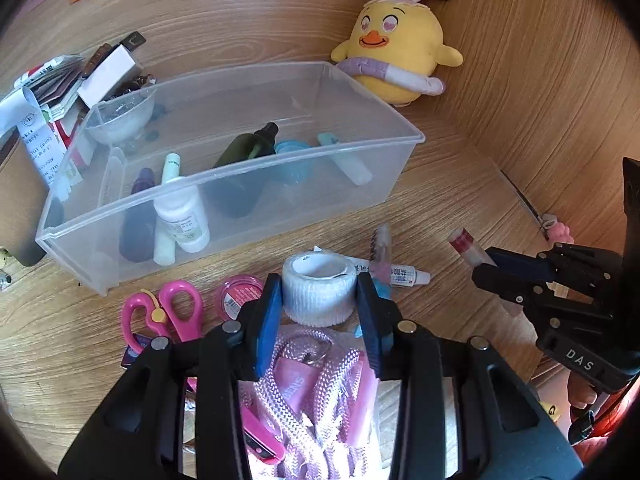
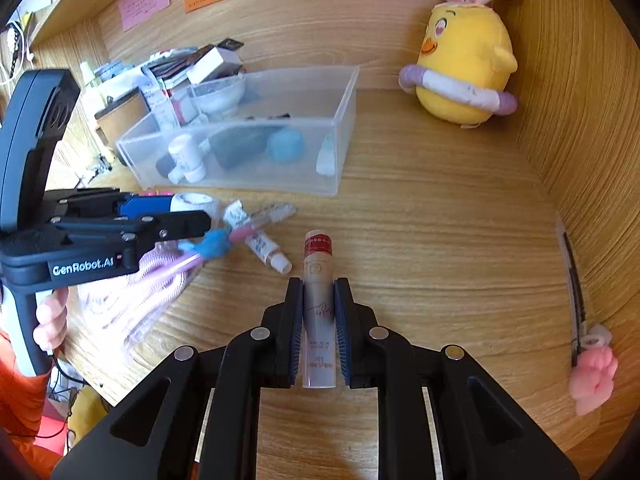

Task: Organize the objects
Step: 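Grasp the white tape roll with left gripper while right grasps pink-capped tube, then lower both held items into the clear box and open both grippers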

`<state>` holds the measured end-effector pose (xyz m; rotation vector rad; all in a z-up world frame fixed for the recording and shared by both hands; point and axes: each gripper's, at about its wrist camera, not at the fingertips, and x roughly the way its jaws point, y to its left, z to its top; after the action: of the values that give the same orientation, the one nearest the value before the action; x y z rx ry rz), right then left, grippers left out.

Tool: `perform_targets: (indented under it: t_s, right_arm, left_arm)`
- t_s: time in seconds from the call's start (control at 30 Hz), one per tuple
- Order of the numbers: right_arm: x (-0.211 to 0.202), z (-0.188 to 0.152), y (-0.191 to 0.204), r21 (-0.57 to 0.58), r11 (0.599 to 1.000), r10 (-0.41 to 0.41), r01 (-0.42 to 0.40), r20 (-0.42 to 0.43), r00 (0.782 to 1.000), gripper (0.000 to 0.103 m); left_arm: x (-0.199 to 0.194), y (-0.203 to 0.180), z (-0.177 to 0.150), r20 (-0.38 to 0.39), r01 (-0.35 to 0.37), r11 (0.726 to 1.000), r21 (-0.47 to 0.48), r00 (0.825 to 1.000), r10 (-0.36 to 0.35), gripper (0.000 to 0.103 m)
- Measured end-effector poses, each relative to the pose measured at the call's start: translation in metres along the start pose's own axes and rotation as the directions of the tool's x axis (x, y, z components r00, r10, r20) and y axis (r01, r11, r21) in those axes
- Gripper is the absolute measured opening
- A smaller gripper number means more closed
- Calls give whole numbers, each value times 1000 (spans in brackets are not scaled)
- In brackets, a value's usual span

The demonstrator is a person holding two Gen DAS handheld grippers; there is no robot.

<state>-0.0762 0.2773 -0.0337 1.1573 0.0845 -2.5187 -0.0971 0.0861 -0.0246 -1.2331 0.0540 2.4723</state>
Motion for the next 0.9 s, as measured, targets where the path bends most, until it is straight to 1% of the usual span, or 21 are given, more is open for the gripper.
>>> perform_targets:
  t_s: [0.23,0.37,0.57,0.77,0.83,0.9]
  right_arm:
    - [-11,31,5,-20,1000,3,-2,84,996,14]
    - [-17,54,15,-46,999,4,3,143,990,14]
    - [-22,91,25,-82,997,6,12,212,977,14]
    - [-13,121,33,-109,994,26,-1,231,973,14]
    - [-5,129,36,-119,993,23,4,224,974,14]
    - [4,134,38,-126,992,19,8,210,977,14]
  left_arm:
    - [-35,12,13,108,-4,999,-34,994,8,37]
    - [-55,22,23,174,-38,998,-53,984,46,37]
    - [-76,47,36,236,-92,990,-104,965,115,37]
    - [-89,76,47,249,-155,977,-150,950,189,37]
    - [-88,84,50,246,-178,971,-159,945,213,37]
    - [-83,91,54,234,-190,968,-167,946,226,37]
